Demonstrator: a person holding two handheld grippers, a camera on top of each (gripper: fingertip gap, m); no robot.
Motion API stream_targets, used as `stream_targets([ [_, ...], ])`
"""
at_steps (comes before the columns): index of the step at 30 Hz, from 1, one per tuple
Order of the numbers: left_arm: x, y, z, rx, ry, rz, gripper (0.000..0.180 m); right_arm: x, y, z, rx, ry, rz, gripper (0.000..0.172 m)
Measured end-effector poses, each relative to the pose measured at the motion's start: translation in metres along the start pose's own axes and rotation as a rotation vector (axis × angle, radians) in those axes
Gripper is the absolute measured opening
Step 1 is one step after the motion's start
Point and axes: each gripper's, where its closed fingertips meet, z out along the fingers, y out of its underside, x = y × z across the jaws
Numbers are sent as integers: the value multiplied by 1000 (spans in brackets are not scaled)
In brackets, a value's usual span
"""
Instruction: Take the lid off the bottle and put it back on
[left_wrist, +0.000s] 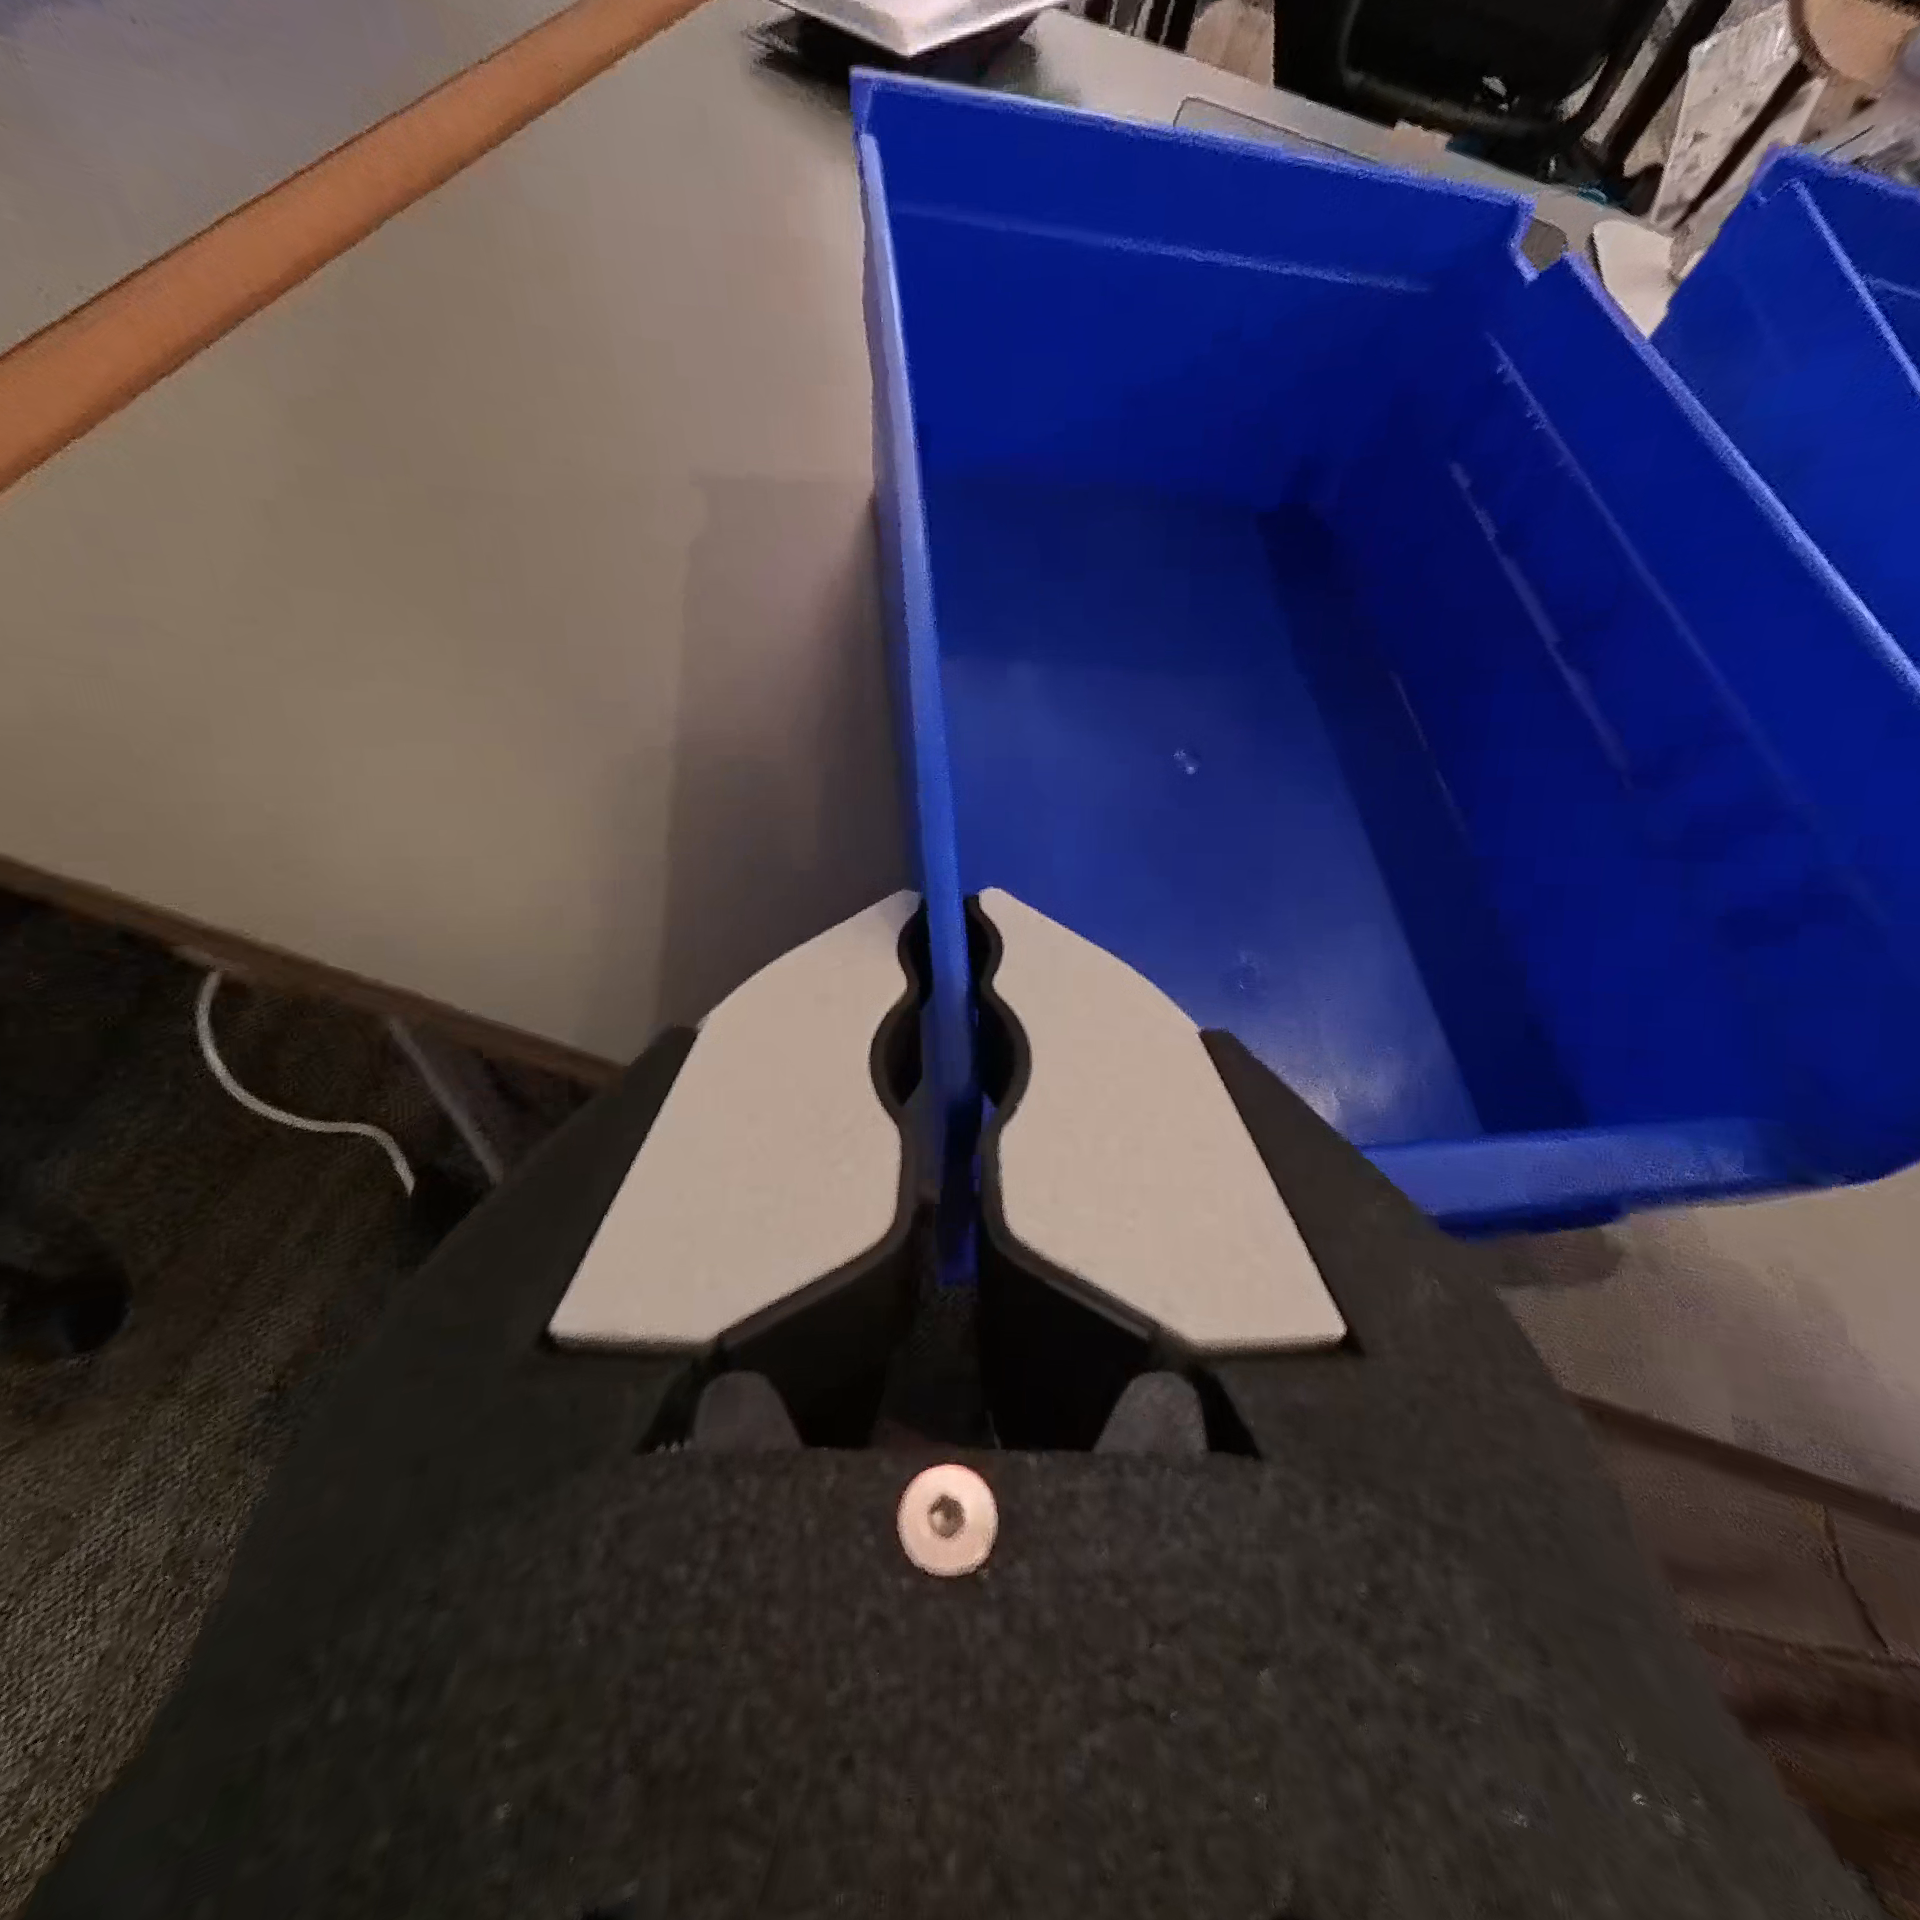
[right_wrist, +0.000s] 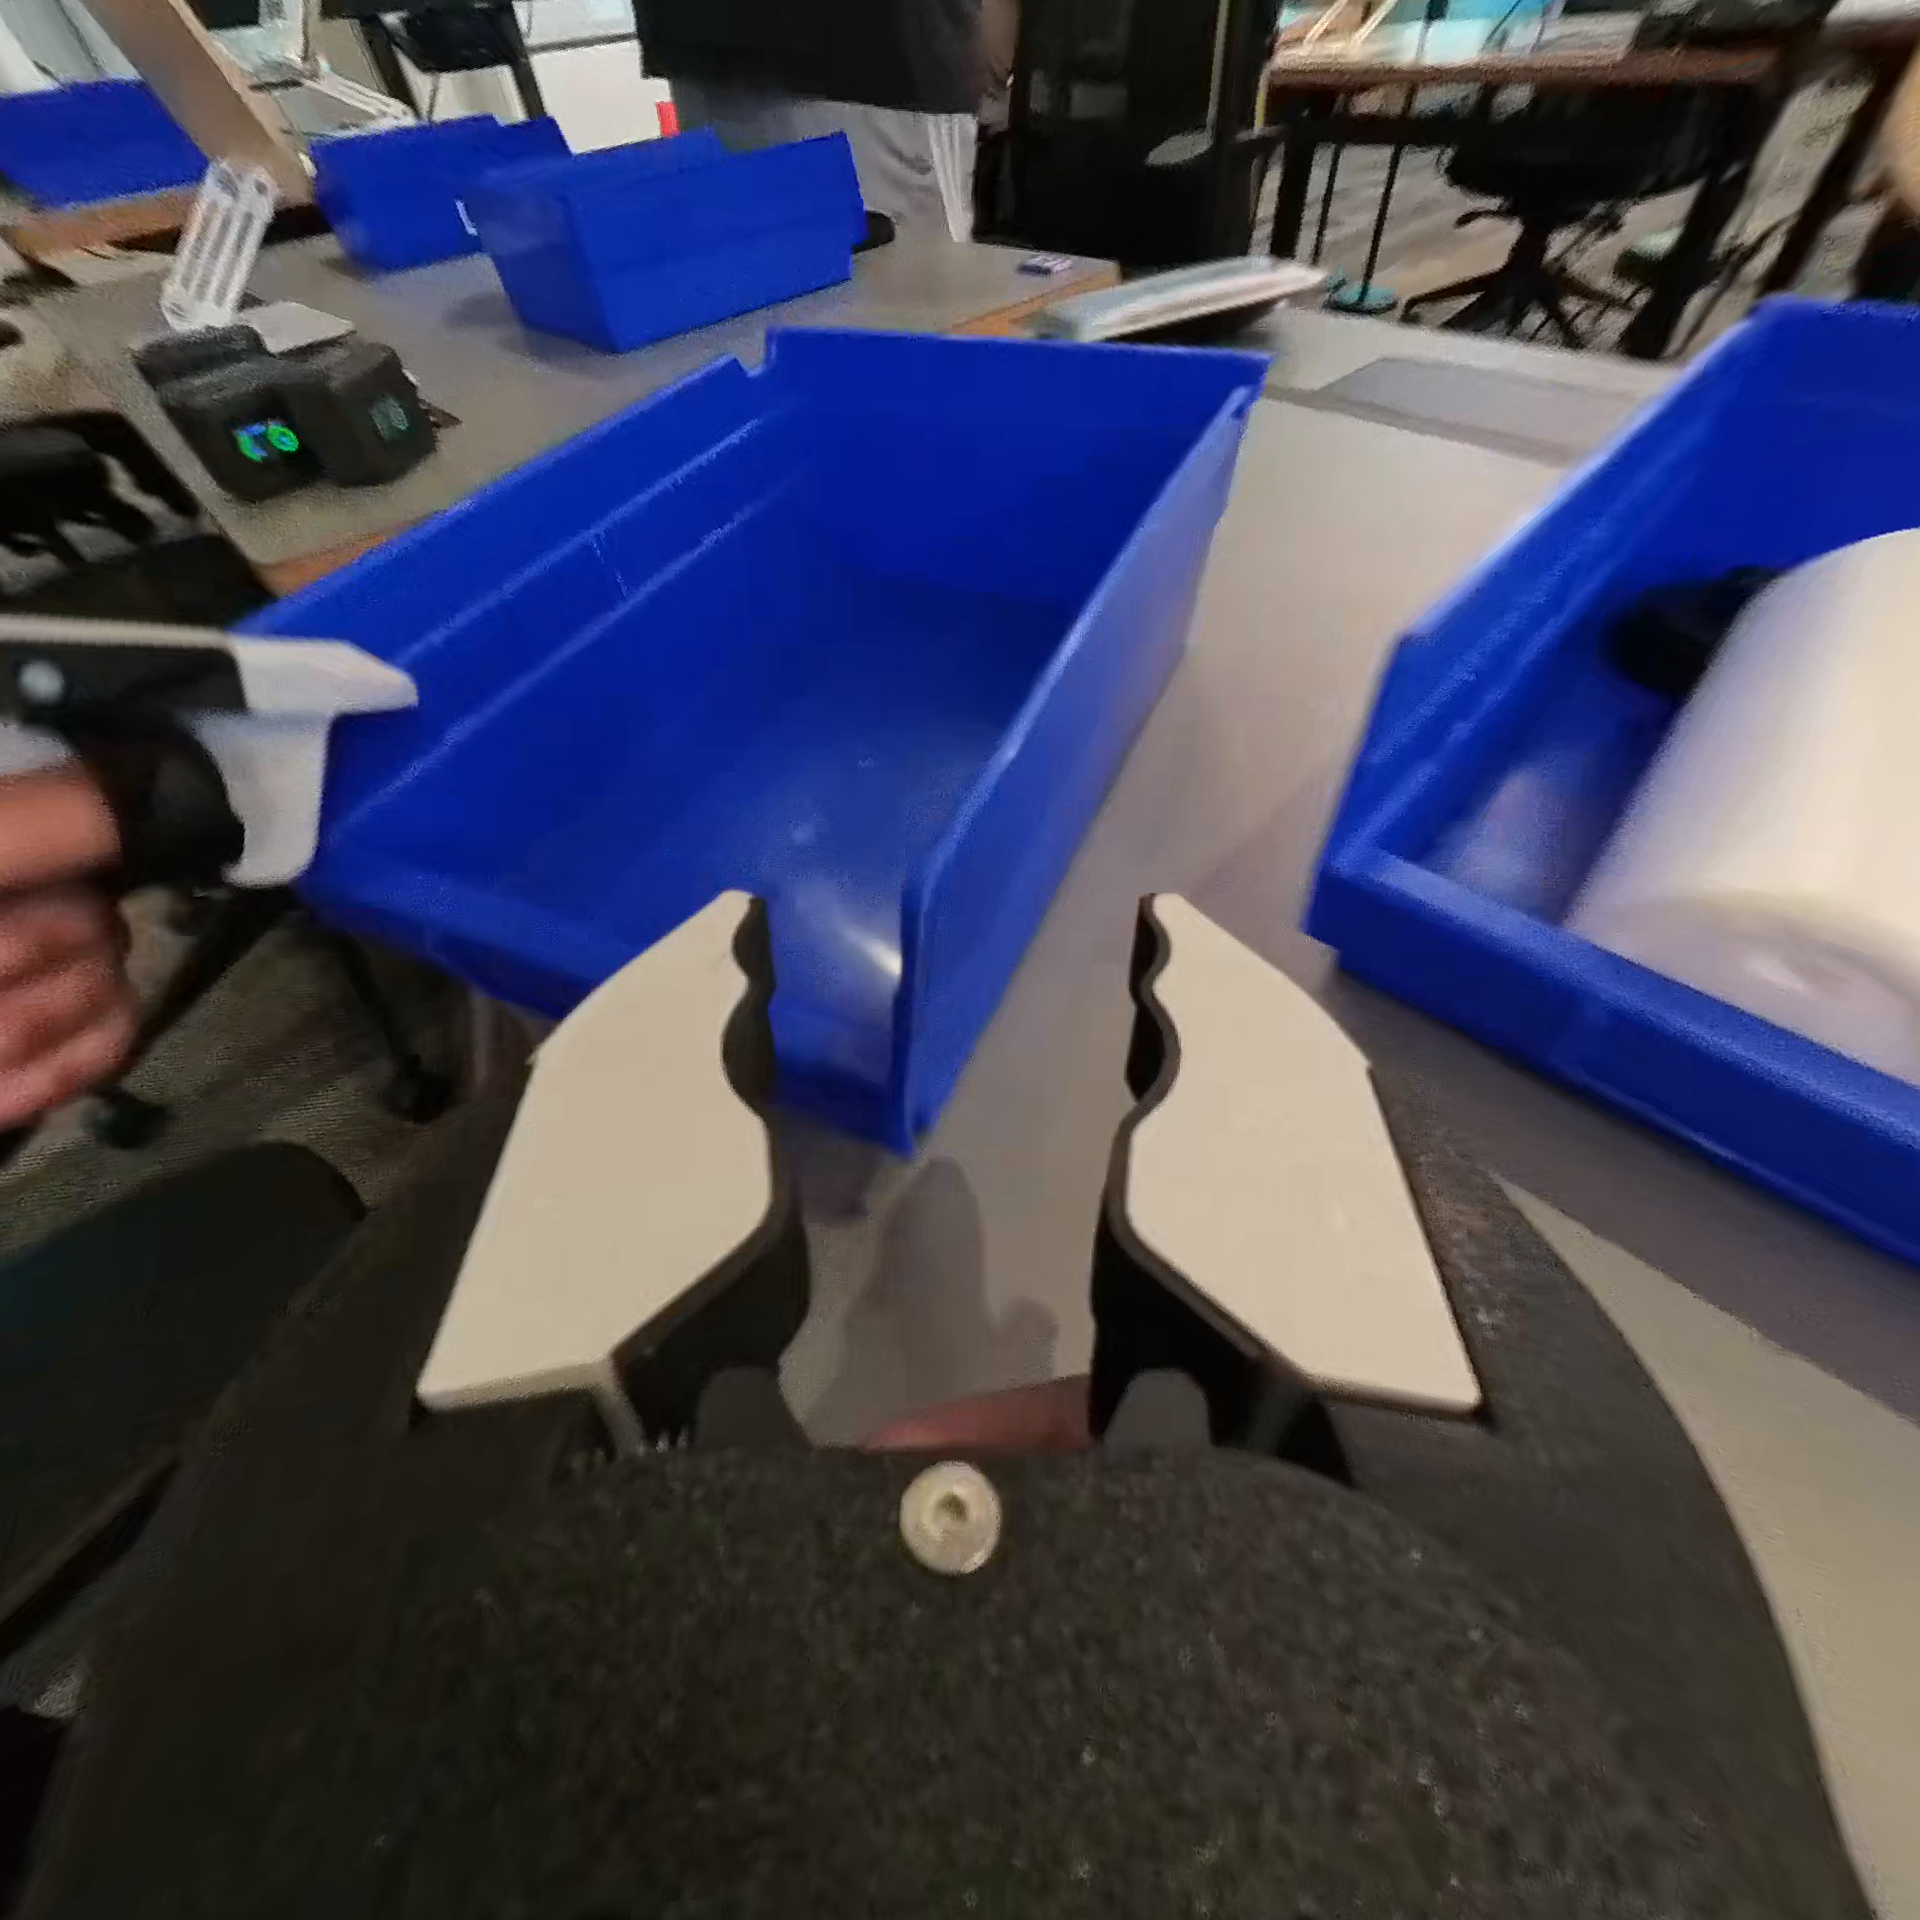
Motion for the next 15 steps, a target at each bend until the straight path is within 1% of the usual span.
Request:
stream_targets([
  [1,-1,3,-7,8,-5,-8,4,-7,1,9,-27,-19,7,56],
  [3,-2,9,-17,25,-5,-11,4,-8,4,22,-72,23,-27,25],
  [4,-2,11,-20,31,-12,-6,4,-8,3,25,-70,38,-51,18],
  [7,2,12,-31,57,-39,31,4,-6,0,24,-54,59,-102,13],
  [10,20,-1,-46,104,-29,40,4,1,-13,9,-4,92,-116,11],
  [12,39,-23,-57,176,-19,65,4,10,-34,-8,63,116,-121,10],
  [15,87,-69,-71,272,34,147,4,38,-82,-44,194,196,-135,9],
])
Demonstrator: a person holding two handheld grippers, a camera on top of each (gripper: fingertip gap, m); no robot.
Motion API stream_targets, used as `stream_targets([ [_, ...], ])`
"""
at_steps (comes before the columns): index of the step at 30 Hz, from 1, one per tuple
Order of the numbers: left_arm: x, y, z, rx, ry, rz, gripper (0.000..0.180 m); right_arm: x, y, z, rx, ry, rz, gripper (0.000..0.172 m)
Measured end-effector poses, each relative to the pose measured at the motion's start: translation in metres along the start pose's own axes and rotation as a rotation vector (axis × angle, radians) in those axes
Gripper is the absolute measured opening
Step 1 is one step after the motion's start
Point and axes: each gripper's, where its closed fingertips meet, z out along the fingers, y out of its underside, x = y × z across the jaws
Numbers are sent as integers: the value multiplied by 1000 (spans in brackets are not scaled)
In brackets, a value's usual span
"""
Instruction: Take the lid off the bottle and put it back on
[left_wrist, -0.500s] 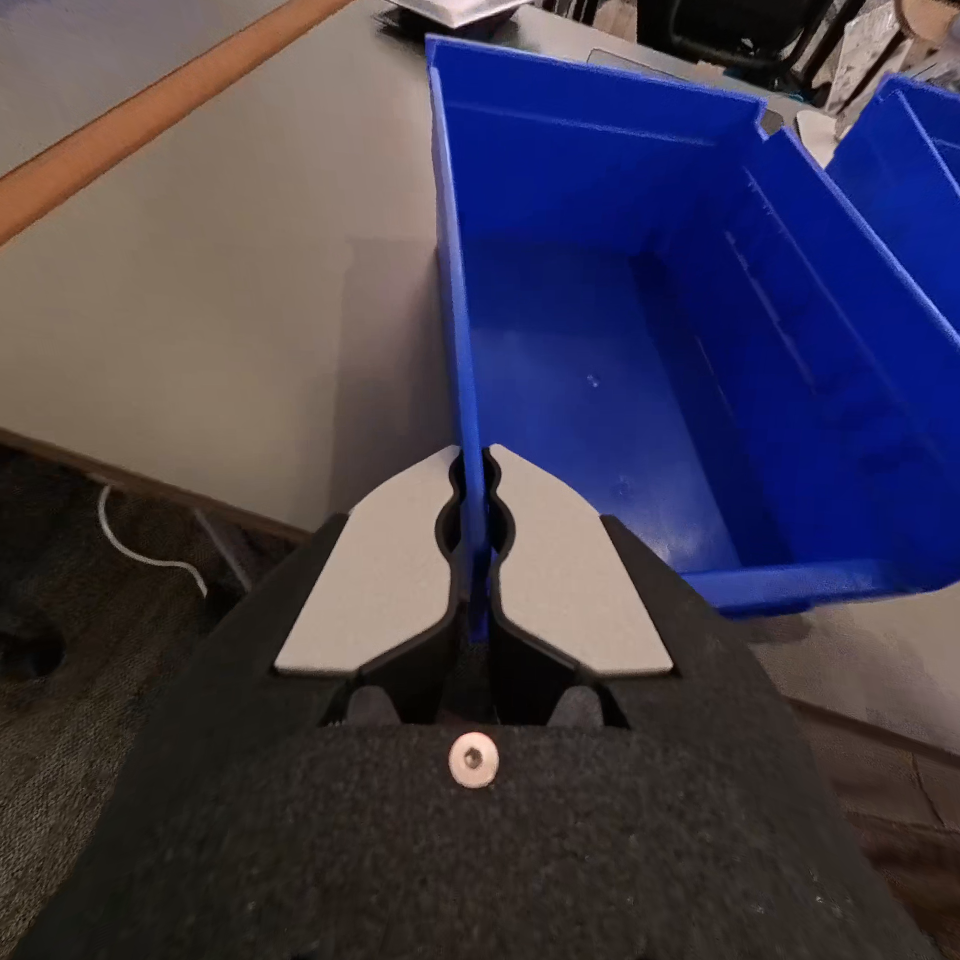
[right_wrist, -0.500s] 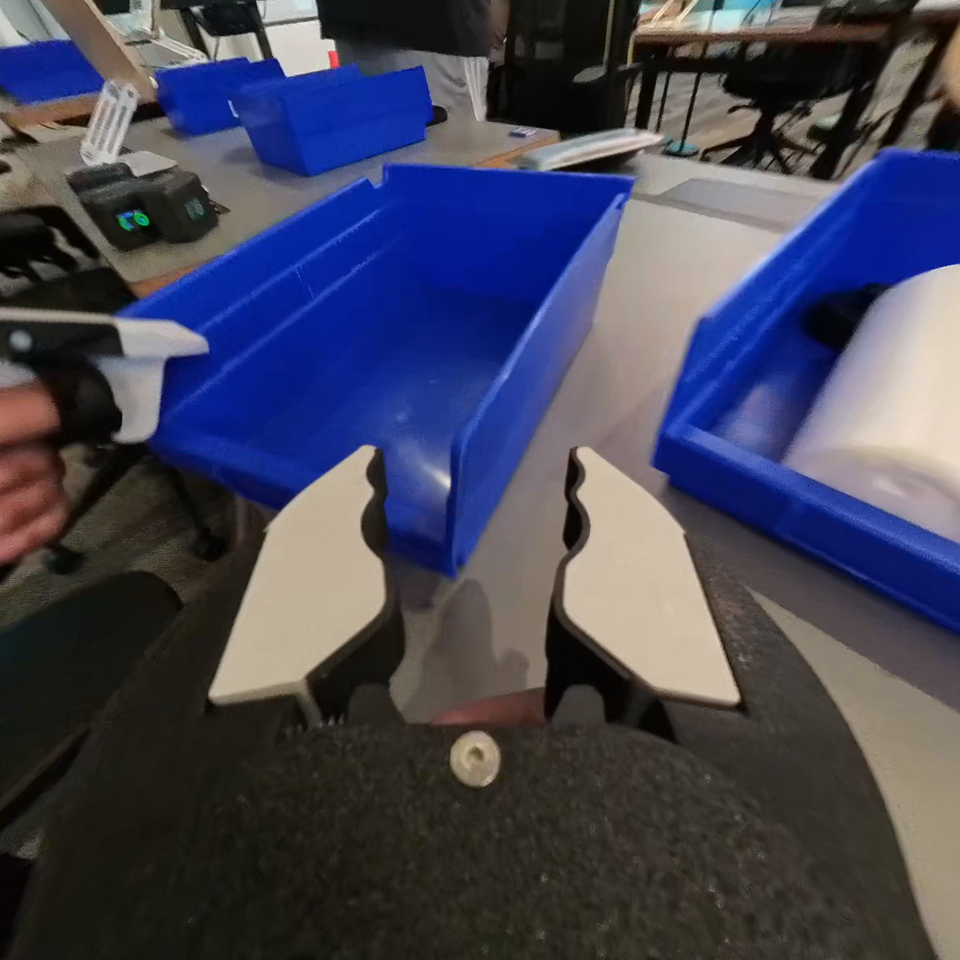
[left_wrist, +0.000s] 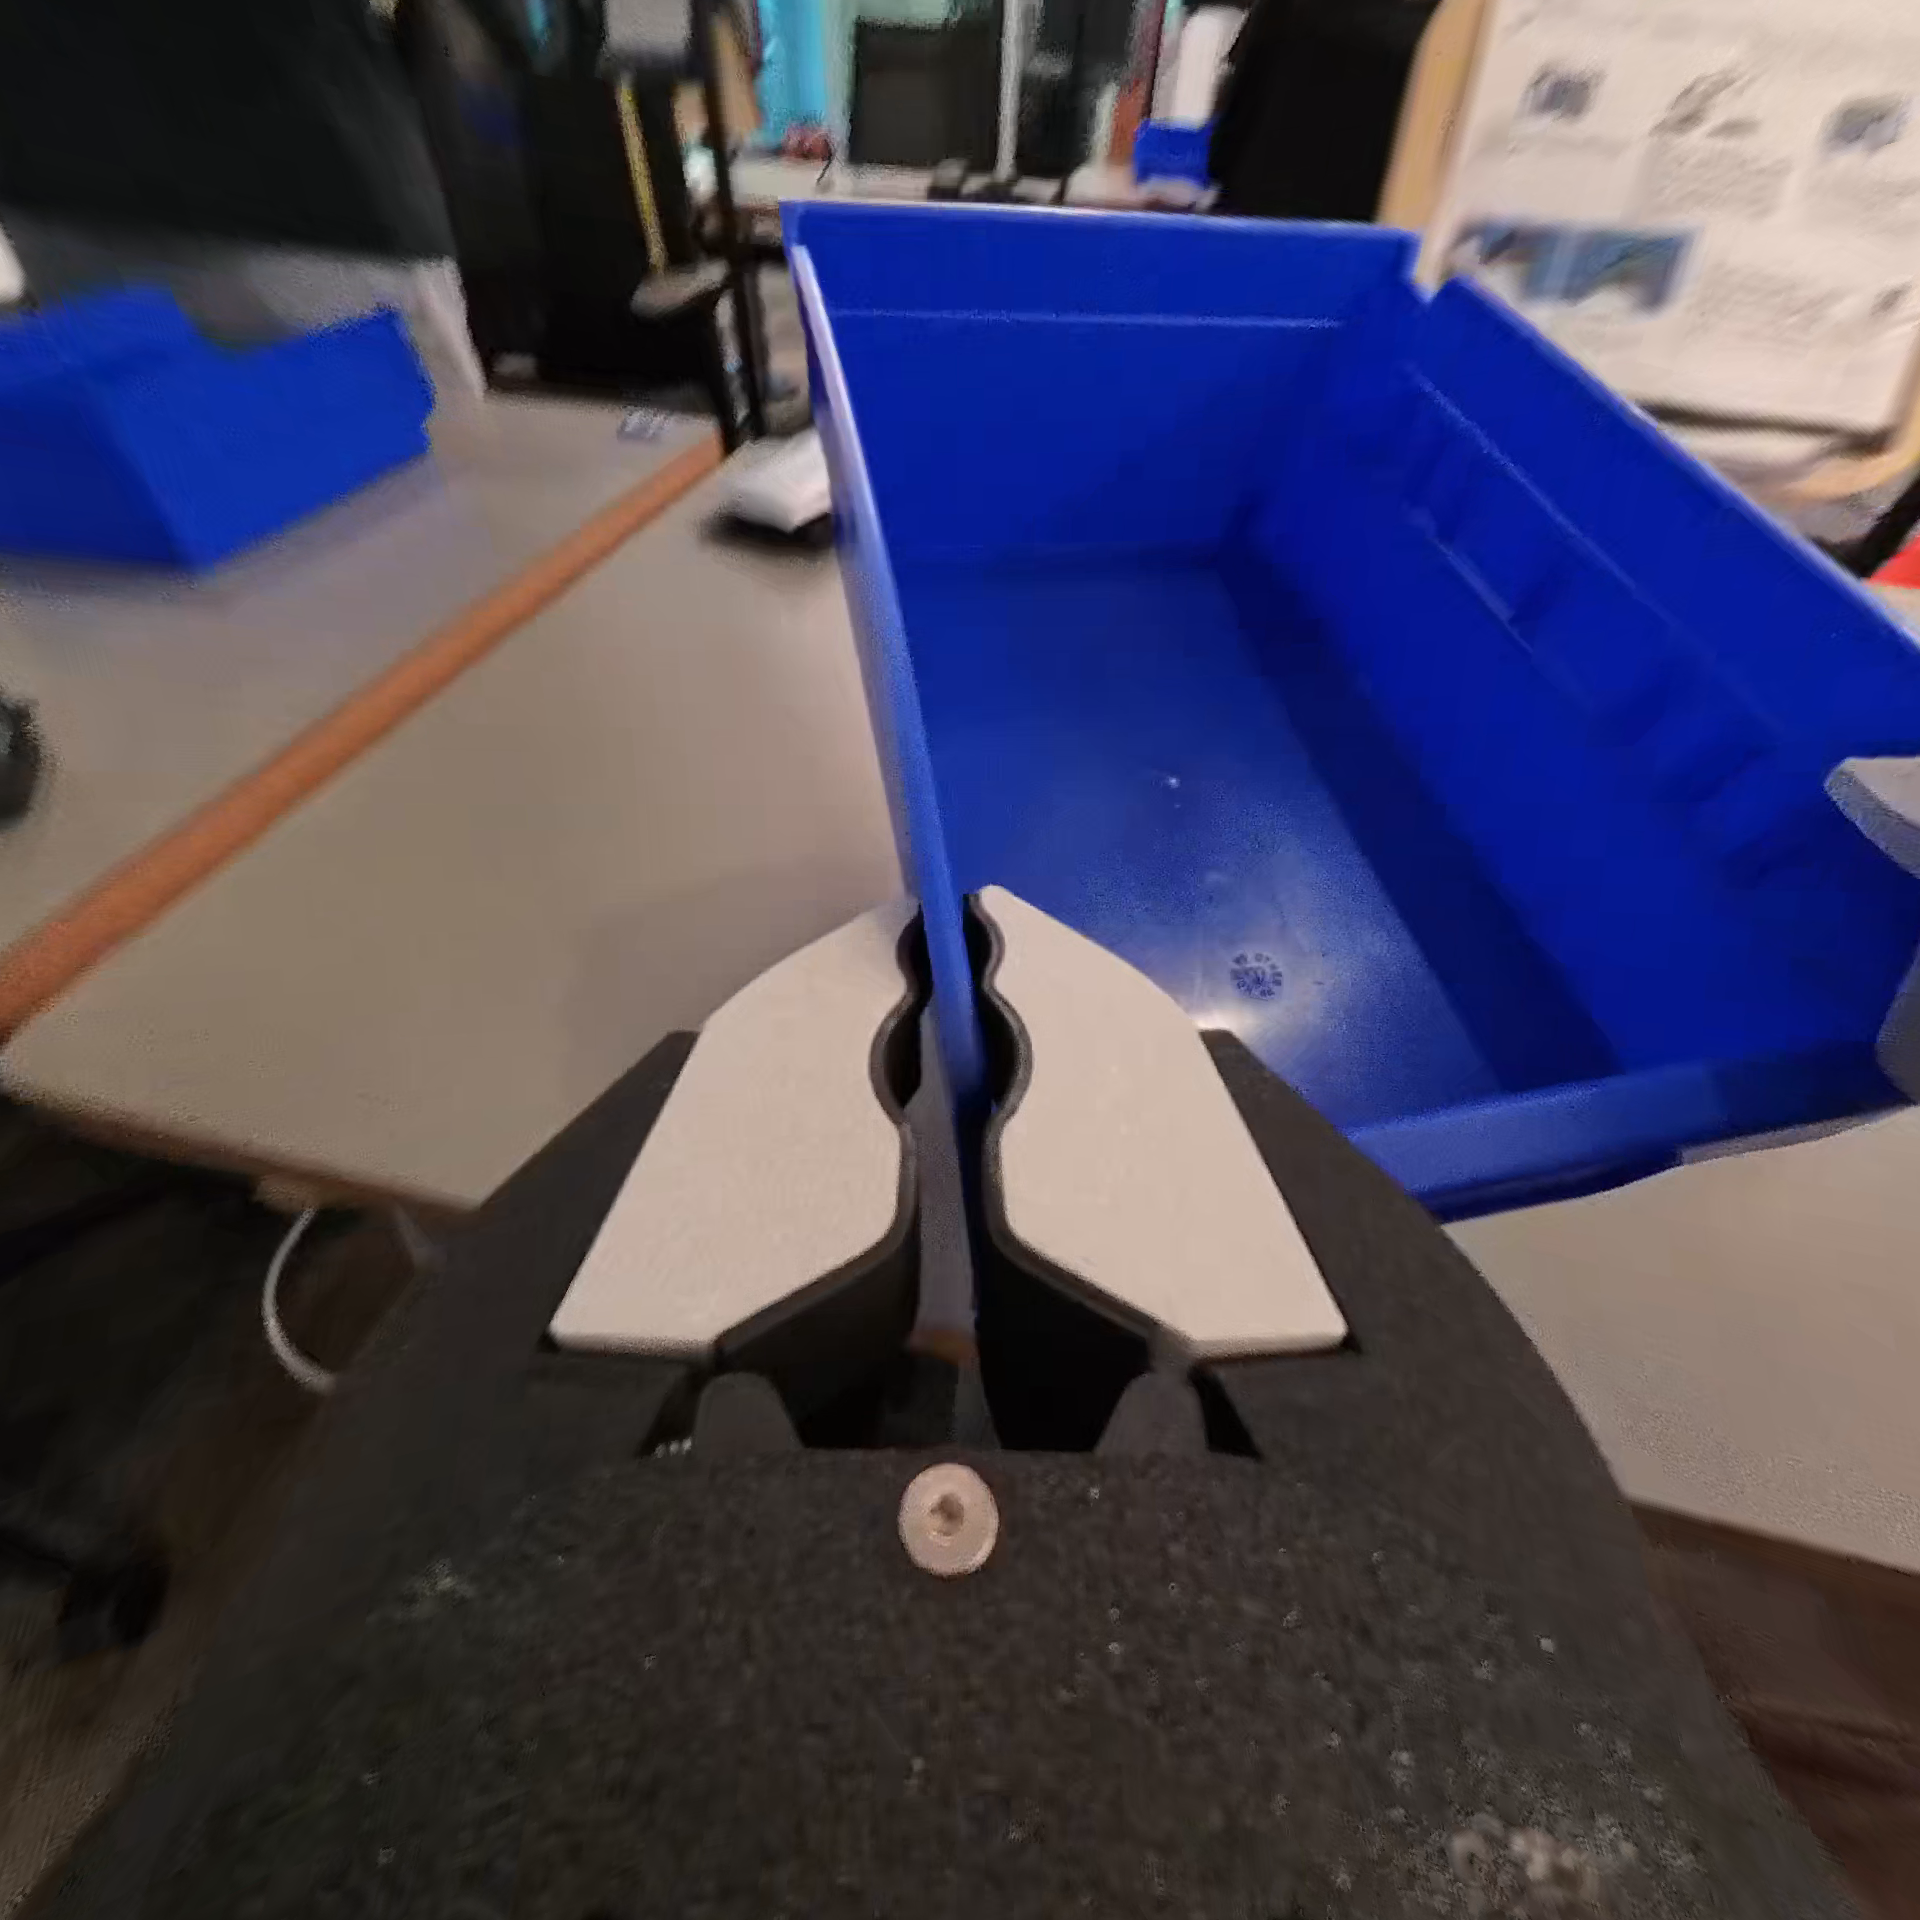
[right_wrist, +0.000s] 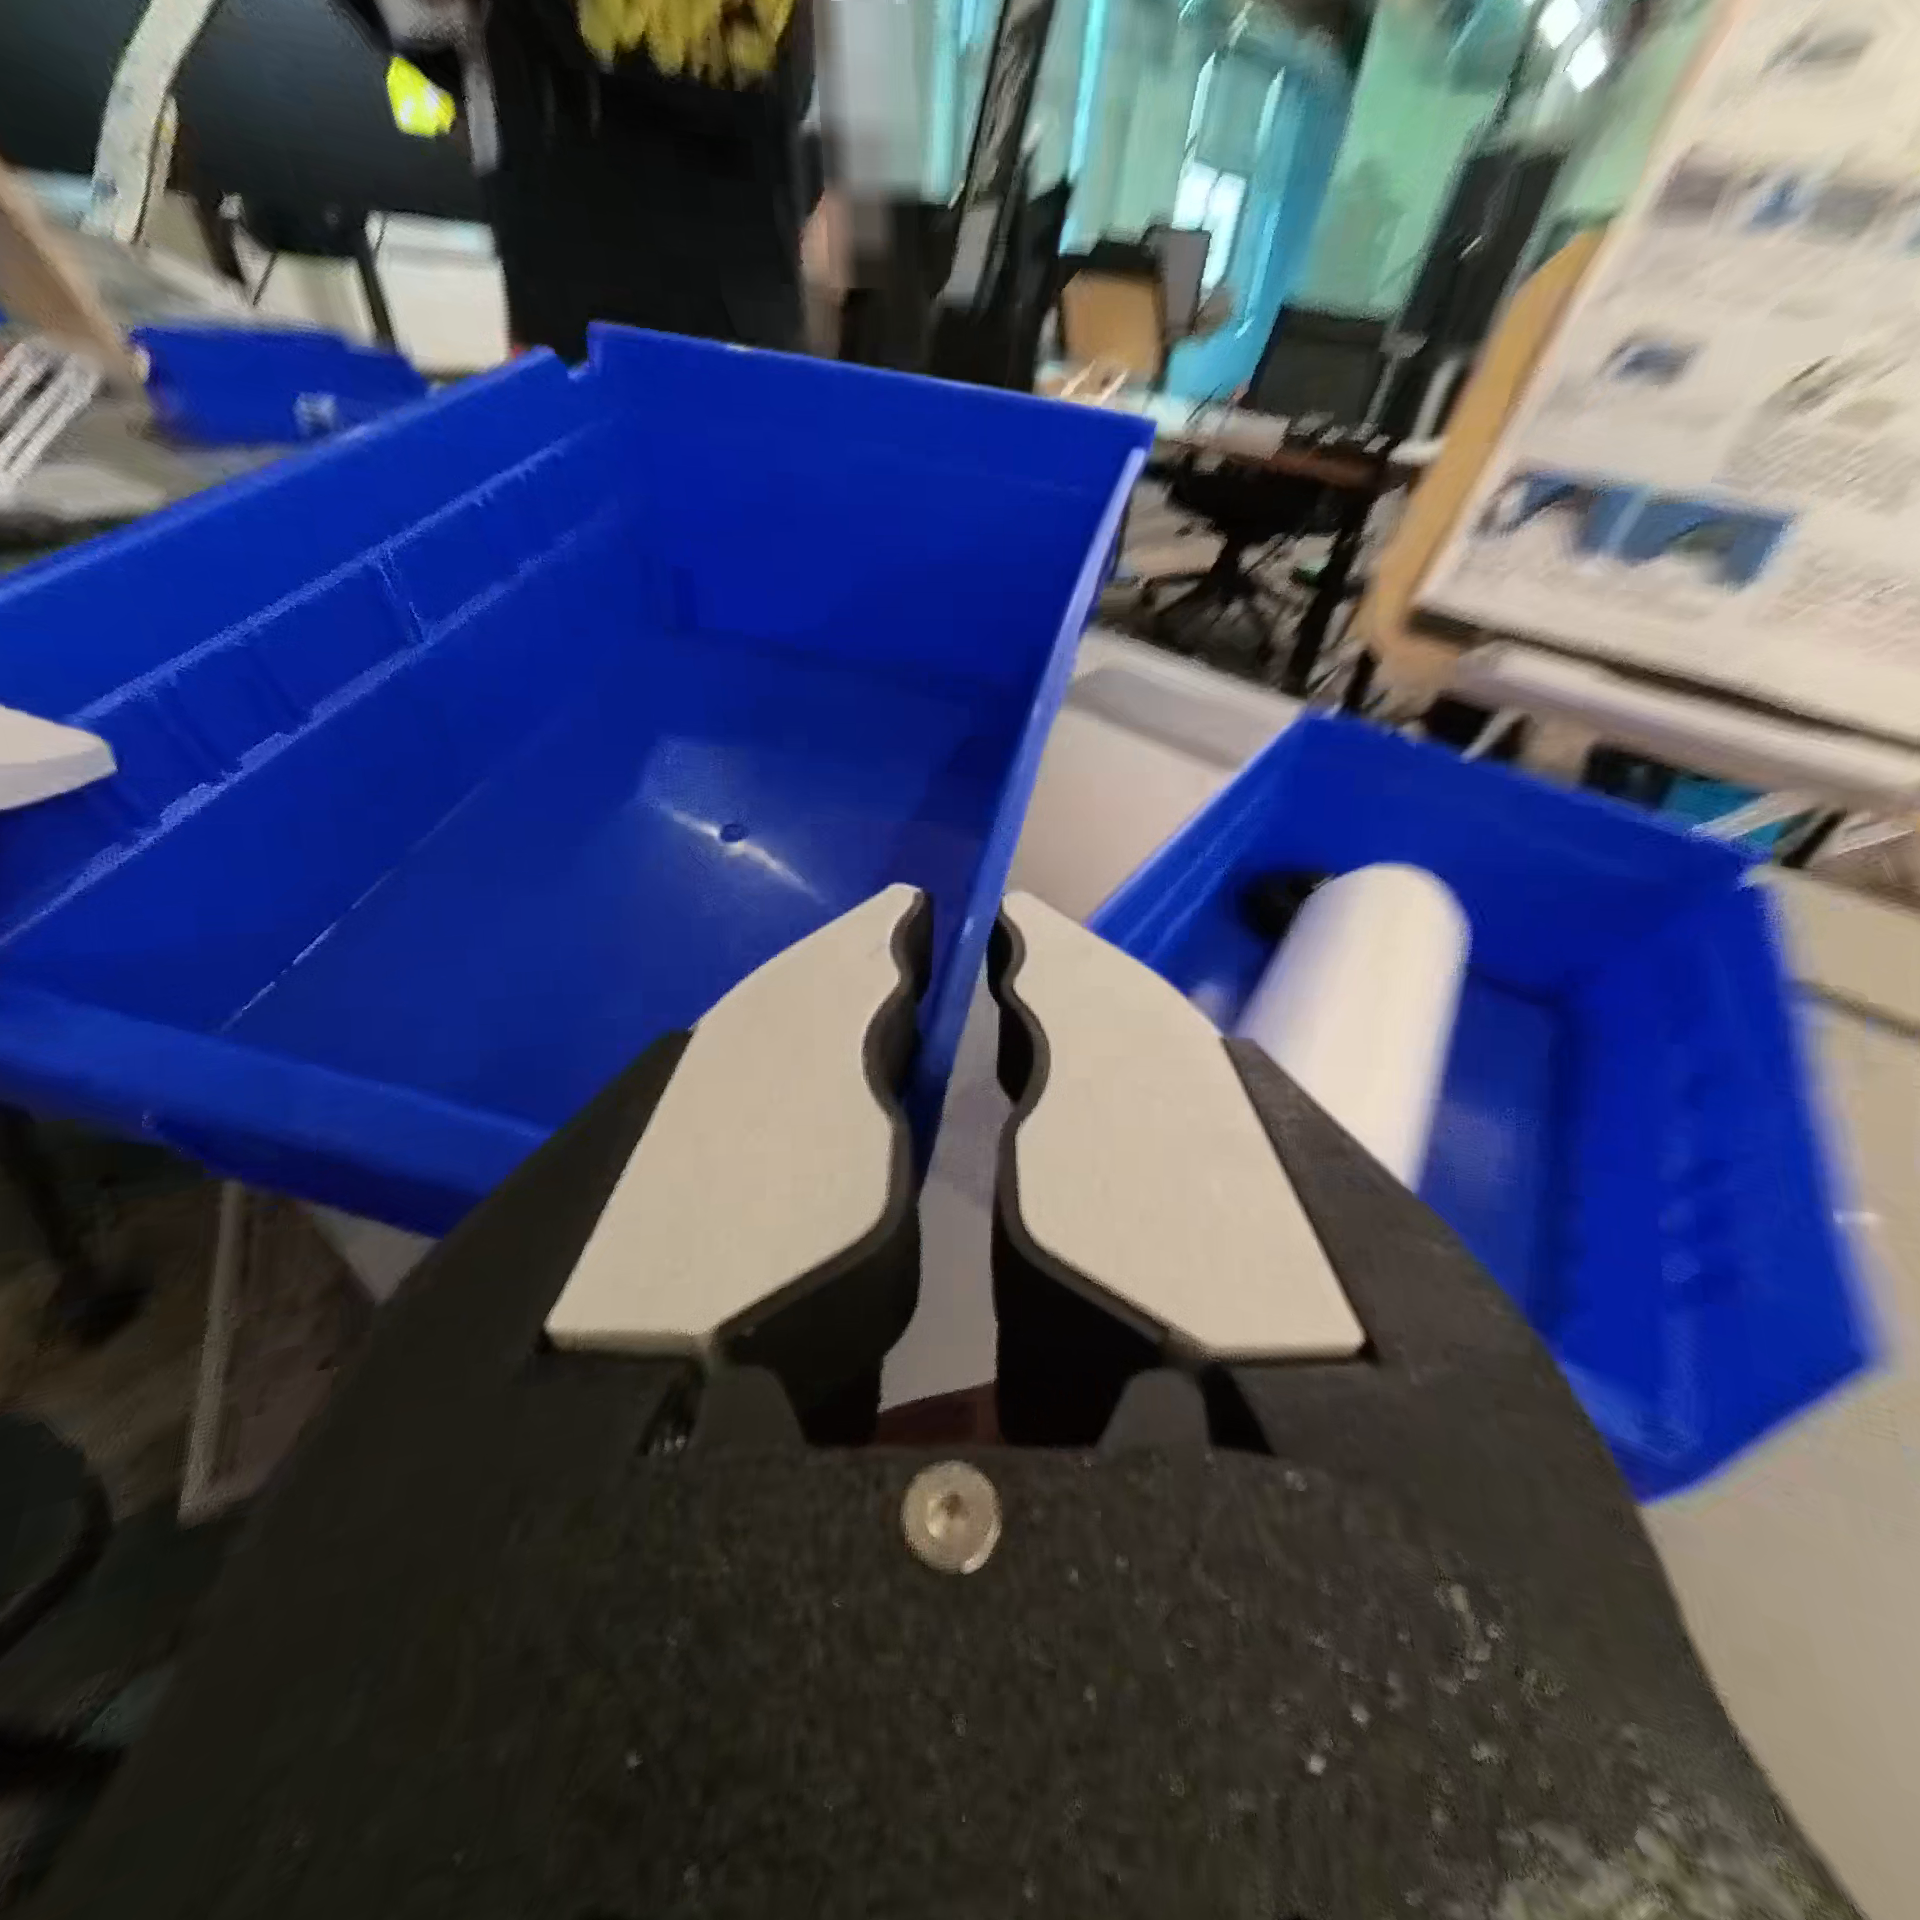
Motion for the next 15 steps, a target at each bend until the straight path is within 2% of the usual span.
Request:
stream_targets([
  [5,121,-91,26,142,156,127,4,120,-69,-47,138,190,18,9],
  [8,223,-115,54,125,284,163,4,216,-81,-83,123,342,12,9],
  [10,297,-114,69,85,377,173,5,283,-72,-110,73,440,55,7],
  [12,369,-99,81,43,454,176,7,347,-50,-140,5,537,107,5],
  [15,462,-48,92,-44,522,183,7,427,-6,-184,-76,649,194,4],
])
